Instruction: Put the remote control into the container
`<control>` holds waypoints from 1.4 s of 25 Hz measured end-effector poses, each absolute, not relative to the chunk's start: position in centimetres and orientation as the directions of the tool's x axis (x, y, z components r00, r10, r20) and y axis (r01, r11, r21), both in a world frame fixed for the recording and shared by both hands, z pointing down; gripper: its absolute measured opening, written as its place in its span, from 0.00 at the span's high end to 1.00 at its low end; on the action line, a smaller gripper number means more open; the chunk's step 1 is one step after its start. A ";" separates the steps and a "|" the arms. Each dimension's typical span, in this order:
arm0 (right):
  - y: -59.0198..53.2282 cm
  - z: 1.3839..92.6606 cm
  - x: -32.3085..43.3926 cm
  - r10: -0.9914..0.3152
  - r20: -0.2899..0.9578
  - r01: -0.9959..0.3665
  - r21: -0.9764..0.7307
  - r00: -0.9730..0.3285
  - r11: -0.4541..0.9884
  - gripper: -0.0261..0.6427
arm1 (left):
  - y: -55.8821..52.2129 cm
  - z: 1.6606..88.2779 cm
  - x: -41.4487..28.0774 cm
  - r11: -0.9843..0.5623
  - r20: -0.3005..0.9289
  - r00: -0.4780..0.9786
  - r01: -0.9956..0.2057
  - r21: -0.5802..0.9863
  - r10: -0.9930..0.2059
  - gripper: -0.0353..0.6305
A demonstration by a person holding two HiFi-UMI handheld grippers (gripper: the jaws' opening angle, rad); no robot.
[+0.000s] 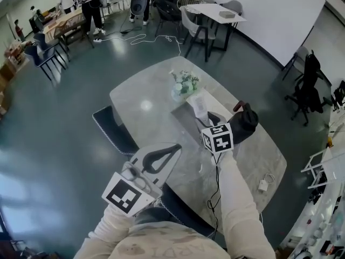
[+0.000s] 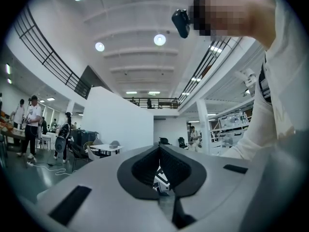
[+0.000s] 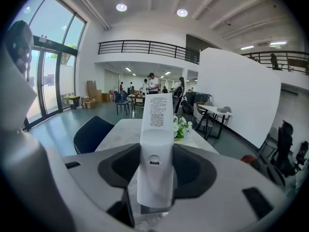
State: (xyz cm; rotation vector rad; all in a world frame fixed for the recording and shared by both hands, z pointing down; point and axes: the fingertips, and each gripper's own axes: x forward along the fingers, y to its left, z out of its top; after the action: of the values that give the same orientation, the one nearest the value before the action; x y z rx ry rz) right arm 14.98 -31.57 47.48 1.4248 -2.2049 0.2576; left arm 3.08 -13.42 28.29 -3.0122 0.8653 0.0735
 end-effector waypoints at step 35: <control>-37.6 67.6 15.2 -0.385 0.909 -0.823 0.094 -0.158 0.561 0.64 | -21.0 35.0 0.5 -0.829 0.026 0.835 -0.549 0.111 -0.549 0.93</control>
State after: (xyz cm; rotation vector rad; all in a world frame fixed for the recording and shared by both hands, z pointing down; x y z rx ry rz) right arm 15.16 -37.56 67.57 1.0023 -1.7633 0.5300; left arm 0.52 -21.03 35.02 -3.1184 0.9363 0.0122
